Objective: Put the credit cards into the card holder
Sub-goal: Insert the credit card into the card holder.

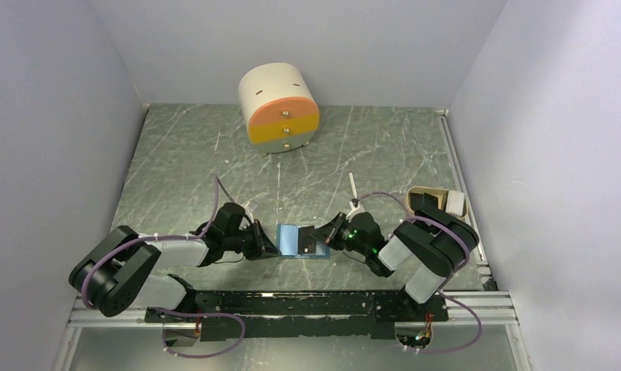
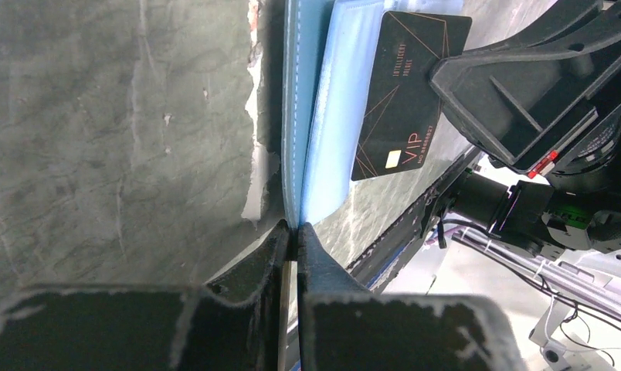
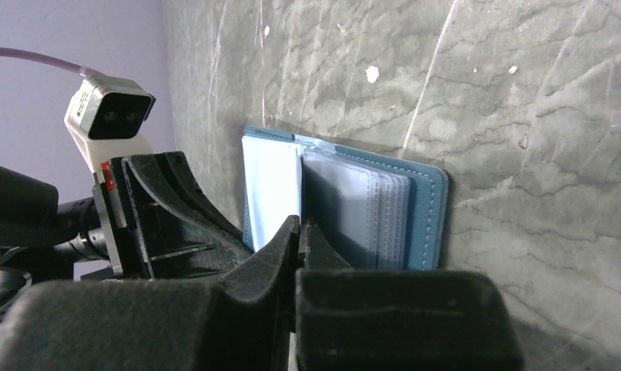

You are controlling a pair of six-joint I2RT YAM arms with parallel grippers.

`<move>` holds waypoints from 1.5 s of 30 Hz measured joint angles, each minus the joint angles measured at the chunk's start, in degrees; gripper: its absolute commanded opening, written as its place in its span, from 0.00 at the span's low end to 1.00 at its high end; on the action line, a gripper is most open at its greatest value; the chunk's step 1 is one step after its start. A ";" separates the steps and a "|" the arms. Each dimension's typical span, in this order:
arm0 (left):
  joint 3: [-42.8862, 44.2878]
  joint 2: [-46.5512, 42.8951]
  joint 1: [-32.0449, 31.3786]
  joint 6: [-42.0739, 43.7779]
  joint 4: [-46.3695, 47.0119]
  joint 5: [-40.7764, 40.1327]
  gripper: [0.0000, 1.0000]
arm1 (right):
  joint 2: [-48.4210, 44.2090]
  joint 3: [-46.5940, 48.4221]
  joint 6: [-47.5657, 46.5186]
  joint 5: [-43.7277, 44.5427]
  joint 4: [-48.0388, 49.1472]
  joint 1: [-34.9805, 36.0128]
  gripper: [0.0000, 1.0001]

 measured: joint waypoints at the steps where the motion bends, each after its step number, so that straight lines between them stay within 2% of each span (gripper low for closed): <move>1: -0.15 0.02 0.00 -0.02 0.04 0.00 0.09 | 0.68 0.00 0.33 0.07 0.81 0.22 0.00; 12: -0.59 1.49 0.02 -0.37 1.14 0.09 0.09 | 9.70 -1.36 4.44 -0.31 14.05 0.44 0.00; 35: -0.07 2.62 0.02 -0.31 1.46 0.83 0.09 | 9.42 3.23 1.79 -2.01 10.19 -1.49 0.01; 45: 0.20 3.06 0.02 -0.33 1.55 1.07 0.09 | 9.90 1.44 2.03 -3.37 11.28 -0.70 0.01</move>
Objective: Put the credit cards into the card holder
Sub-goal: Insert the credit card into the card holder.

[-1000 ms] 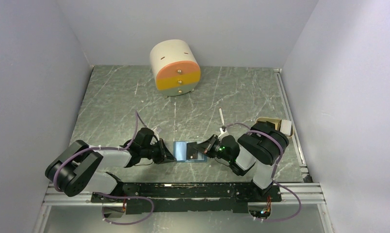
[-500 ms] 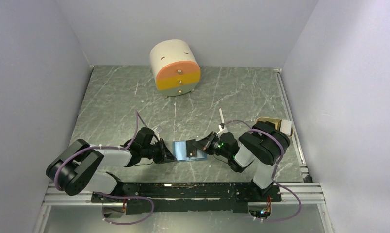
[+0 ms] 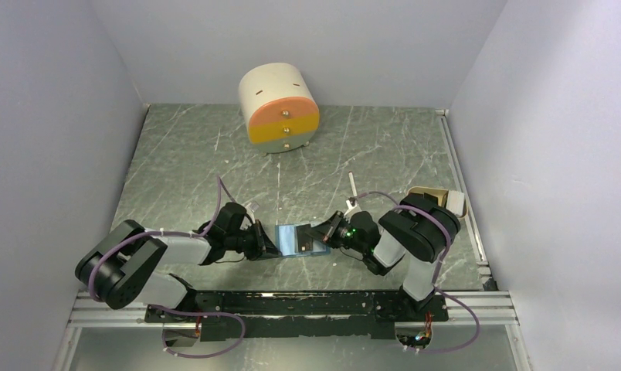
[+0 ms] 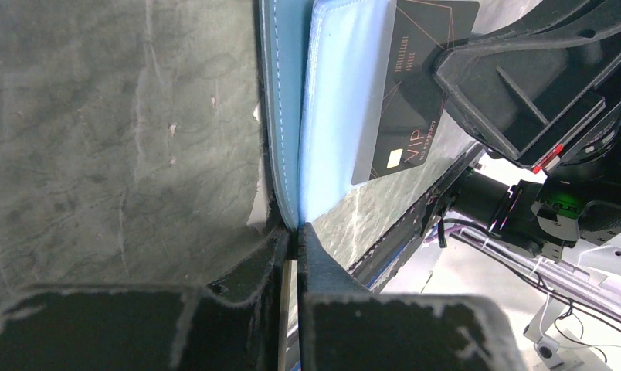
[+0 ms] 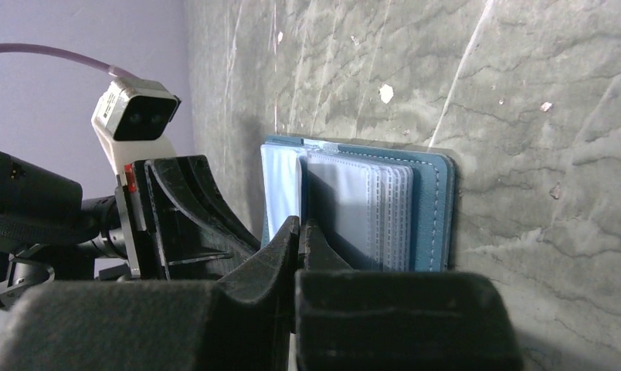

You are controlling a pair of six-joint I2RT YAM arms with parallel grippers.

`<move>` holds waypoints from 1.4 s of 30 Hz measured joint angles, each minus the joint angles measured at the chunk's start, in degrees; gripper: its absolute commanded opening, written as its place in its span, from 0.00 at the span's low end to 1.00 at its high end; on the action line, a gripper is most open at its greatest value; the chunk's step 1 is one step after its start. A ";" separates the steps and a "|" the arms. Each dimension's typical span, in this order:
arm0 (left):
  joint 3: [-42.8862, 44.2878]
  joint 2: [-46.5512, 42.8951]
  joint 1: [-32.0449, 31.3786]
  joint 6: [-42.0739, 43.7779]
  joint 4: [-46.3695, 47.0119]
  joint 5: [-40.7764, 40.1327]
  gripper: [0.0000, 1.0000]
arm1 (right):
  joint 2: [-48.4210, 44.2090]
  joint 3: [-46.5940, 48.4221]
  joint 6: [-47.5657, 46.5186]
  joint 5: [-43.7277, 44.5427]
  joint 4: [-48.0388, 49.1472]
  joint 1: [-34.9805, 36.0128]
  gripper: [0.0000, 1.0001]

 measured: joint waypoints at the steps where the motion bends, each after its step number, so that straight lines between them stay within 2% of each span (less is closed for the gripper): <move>1: 0.00 0.02 0.00 -0.02 0.04 0.02 0.09 | -0.07 0.00 -0.02 -0.02 -0.07 0.07 0.01; 6: 0.00 0.02 0.00 -0.02 0.07 0.02 0.09 | -0.20 0.39 -0.31 -0.44 -0.74 0.17 0.06; 9: 0.00 0.02 0.00 -0.02 0.09 0.02 0.09 | -0.20 1.14 -0.37 -0.57 -1.49 0.42 0.17; 11: 0.00 0.02 0.00 -0.02 0.11 0.02 0.09 | -0.35 2.21 -0.59 -0.66 -3.63 0.66 0.21; 19: 0.00 -0.04 0.00 -0.04 0.28 0.00 0.09 | -13.25 10.43 -9.66 4.04 -33.57 1.51 0.37; 25: 0.00 -0.07 0.00 -0.04 0.39 0.02 0.09 | -22.16 11.58 -15.06 8.52 -48.30 1.53 0.40; 33: 0.00 -0.07 0.00 -0.04 0.44 0.02 0.09 | -24.20 12.04 -16.06 10.10 -52.17 3.54 0.41; 42: 0.00 -0.09 0.00 -0.02 0.46 0.07 0.13 | -19.12 14.64 -14.16 10.27 -49.18 7.54 0.41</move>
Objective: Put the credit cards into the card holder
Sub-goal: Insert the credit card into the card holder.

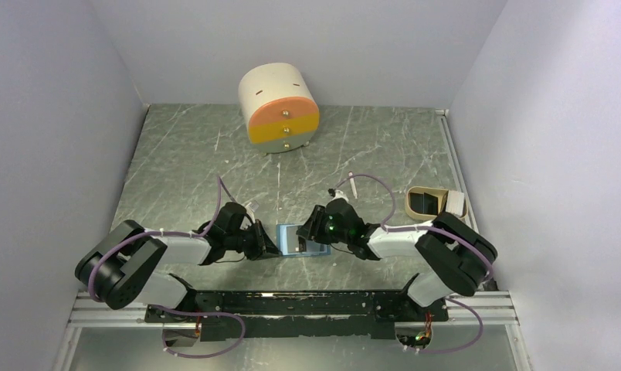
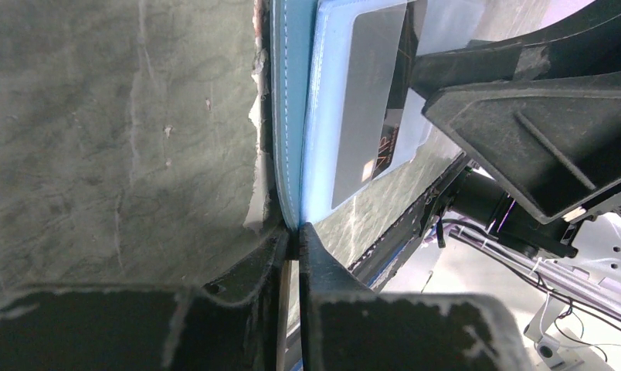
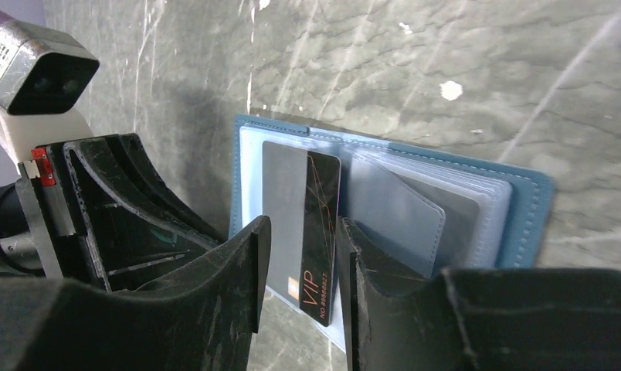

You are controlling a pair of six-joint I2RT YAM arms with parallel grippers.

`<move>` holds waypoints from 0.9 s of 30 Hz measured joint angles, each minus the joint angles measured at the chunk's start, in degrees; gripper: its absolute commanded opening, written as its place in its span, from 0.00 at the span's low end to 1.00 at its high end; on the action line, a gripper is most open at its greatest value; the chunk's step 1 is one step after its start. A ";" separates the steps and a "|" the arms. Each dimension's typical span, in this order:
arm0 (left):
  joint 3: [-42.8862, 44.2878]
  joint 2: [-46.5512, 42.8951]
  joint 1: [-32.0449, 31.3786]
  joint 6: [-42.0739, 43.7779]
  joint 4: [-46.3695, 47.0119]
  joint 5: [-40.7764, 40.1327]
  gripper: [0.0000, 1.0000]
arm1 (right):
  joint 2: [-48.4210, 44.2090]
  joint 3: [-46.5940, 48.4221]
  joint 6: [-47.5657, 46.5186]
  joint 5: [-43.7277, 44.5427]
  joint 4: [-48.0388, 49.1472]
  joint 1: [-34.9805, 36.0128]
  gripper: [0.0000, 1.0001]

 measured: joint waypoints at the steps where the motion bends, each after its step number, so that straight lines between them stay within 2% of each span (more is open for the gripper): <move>1: 0.00 0.00 0.00 0.02 0.00 0.00 0.14 | 0.70 0.37 0.22 -0.09 0.35 0.37 0.41; 5: 0.00 -0.39 0.00 0.00 0.00 0.20 0.17 | 3.10 1.77 0.87 -0.61 0.72 1.29 0.41; 9: -0.02 -1.68 0.00 0.00 0.37 0.87 0.21 | 4.00 2.43 1.11 -1.01 0.92 1.64 0.32; 18: -0.46 -2.19 -0.02 -0.24 5.03 3.30 0.24 | 6.40 1.31 2.91 -2.45 6.01 1.62 0.23; 24: -0.76 -1.46 -0.09 -0.50 5.92 4.15 0.23 | 6.93 0.35 3.89 -2.69 8.33 1.57 0.19; 27: -0.76 -1.51 -0.28 -0.48 5.77 4.13 0.14 | 6.78 0.11 3.89 -2.67 8.44 1.57 0.23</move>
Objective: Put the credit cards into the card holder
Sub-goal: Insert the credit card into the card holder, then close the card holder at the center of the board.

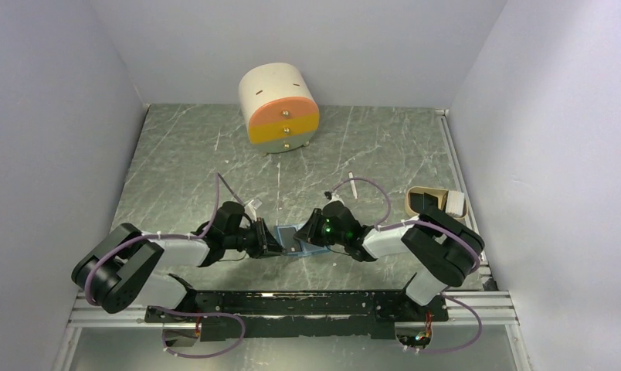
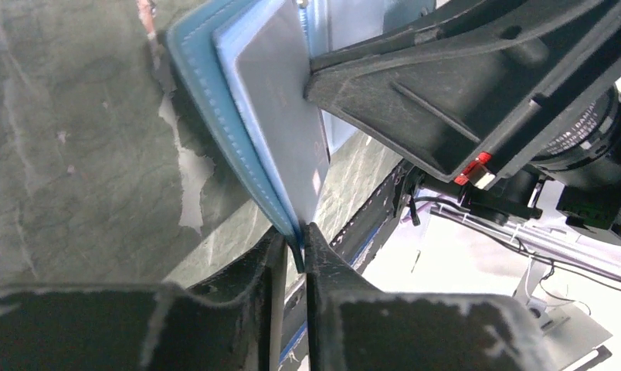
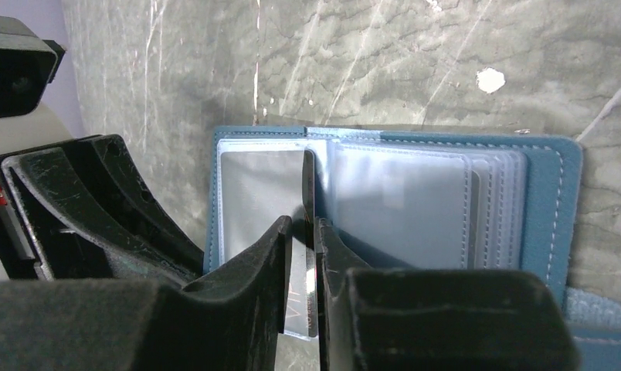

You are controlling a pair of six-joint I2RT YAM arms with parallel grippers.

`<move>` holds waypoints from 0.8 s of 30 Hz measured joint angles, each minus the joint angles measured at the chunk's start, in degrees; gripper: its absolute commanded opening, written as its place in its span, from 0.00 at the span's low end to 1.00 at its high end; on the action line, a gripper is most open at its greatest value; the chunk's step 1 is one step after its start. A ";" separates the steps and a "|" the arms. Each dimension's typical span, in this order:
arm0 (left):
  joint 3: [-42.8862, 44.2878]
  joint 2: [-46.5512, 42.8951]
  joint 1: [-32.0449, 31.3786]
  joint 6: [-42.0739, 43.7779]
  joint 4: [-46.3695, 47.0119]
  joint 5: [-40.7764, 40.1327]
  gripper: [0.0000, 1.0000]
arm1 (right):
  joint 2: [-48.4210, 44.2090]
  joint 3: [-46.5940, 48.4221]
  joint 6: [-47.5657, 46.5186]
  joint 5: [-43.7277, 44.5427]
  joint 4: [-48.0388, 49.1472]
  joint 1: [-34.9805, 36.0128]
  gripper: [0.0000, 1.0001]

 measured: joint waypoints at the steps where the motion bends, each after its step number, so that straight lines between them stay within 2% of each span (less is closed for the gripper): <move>1: 0.00 -0.09 -0.02 0.04 -0.33 -0.07 0.12 | -0.22 0.00 -0.09 0.02 -0.35 0.00 0.28; 4: 0.24 -0.59 -0.07 0.17 -2.29 -1.05 0.09 | -2.47 0.28 -1.46 0.11 -3.87 0.11 0.38; 8: 1.70 -1.84 -0.11 1.01 -6.23 -2.36 0.09 | -7.82 1.99 -5.31 1.95 -12.33 0.39 0.43; 15: 3.80 -4.42 -0.11 2.89 -13.31 -4.50 0.09 | -15.96 9.14 -12.11 10.16 -29.57 0.39 0.40; 20: 3.89 -6.97 -0.11 3.10 -16.94 -5.90 0.09 | -16.04 13.64 -15.04 15.65 -40.44 0.44 0.35; 24: 4.24 -8.15 -0.11 3.37 -18.71 -6.67 0.09 | -15.13 14.93 -16.61 17.57 -44.74 0.44 0.35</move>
